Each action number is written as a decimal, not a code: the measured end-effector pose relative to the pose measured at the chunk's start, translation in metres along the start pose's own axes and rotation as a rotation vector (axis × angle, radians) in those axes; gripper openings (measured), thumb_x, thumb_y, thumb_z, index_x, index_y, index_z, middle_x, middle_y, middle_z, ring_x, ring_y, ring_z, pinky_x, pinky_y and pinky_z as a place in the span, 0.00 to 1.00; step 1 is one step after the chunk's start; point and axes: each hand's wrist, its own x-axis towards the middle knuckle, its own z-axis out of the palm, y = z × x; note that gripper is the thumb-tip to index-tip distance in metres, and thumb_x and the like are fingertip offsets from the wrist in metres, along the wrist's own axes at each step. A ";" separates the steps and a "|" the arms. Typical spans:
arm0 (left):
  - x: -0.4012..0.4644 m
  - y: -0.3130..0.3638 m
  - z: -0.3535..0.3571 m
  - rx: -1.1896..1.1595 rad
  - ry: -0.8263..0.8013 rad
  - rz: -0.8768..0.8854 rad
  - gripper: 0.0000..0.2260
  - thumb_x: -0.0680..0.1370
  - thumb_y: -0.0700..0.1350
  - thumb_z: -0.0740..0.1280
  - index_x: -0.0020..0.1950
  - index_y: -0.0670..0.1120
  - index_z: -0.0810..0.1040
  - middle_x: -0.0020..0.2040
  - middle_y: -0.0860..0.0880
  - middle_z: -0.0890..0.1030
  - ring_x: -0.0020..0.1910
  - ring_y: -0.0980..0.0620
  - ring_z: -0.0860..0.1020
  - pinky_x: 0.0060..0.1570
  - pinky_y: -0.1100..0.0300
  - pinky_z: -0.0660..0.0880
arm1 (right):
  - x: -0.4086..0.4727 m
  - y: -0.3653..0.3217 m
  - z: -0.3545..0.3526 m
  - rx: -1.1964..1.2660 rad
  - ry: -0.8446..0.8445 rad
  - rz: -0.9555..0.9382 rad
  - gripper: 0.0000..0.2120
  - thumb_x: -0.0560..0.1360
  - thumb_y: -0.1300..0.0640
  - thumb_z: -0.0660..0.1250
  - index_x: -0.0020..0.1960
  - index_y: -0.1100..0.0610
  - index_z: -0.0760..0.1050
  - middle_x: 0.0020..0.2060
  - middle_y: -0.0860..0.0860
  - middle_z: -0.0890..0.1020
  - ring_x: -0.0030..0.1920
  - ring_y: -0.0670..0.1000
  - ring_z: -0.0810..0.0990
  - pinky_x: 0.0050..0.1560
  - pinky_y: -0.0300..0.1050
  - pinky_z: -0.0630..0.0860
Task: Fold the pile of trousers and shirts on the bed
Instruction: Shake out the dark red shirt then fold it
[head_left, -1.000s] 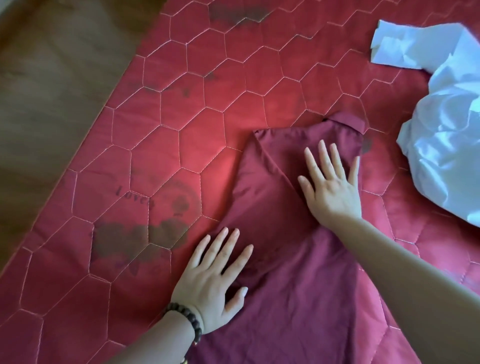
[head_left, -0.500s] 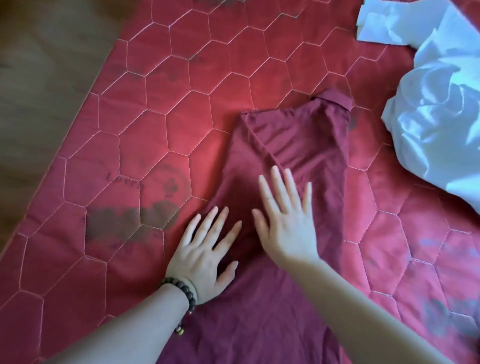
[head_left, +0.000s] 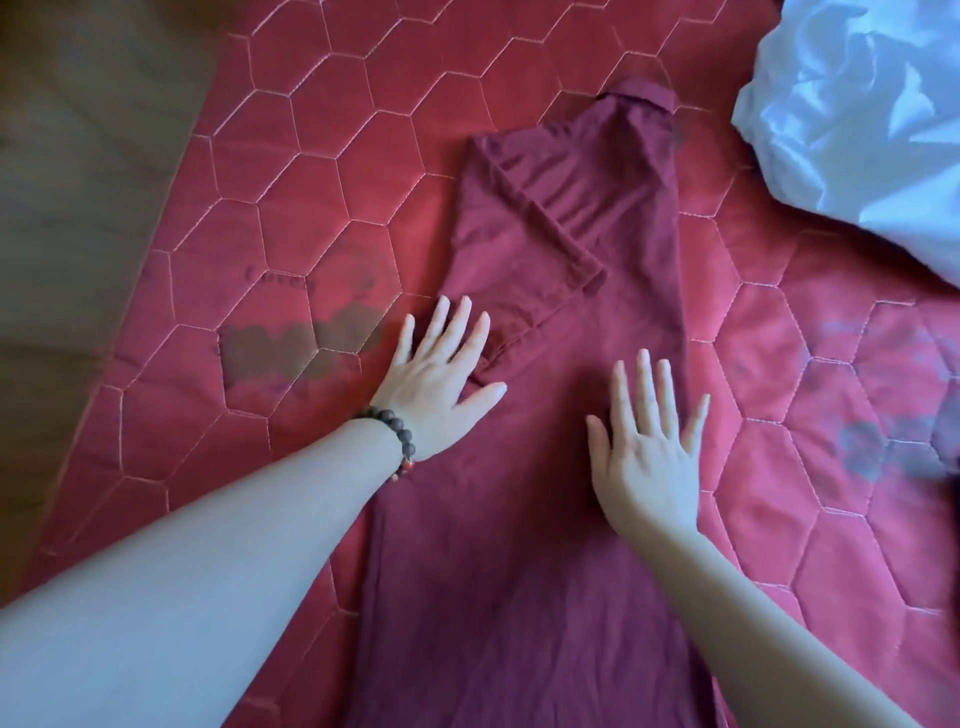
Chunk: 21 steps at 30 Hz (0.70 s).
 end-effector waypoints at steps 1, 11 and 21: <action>-0.006 0.004 -0.004 0.022 0.052 -0.005 0.30 0.80 0.58 0.52 0.78 0.44 0.55 0.80 0.46 0.49 0.78 0.49 0.42 0.75 0.45 0.38 | -0.012 -0.013 0.001 0.014 0.015 -0.065 0.26 0.80 0.49 0.54 0.76 0.58 0.60 0.77 0.54 0.58 0.78 0.54 0.50 0.75 0.63 0.44; -0.123 0.026 0.060 0.121 0.052 -0.129 0.30 0.80 0.58 0.48 0.78 0.43 0.56 0.79 0.47 0.56 0.78 0.49 0.54 0.75 0.47 0.54 | -0.083 -0.041 0.022 0.008 -0.125 -0.133 0.32 0.78 0.40 0.52 0.78 0.54 0.55 0.77 0.49 0.56 0.78 0.49 0.51 0.75 0.61 0.45; -0.188 0.062 0.078 0.051 0.120 0.037 0.31 0.79 0.54 0.54 0.79 0.42 0.54 0.79 0.45 0.54 0.78 0.48 0.52 0.74 0.44 0.54 | -0.181 -0.035 0.012 0.042 -0.015 -0.117 0.29 0.78 0.49 0.54 0.76 0.60 0.58 0.77 0.55 0.58 0.78 0.53 0.52 0.74 0.65 0.46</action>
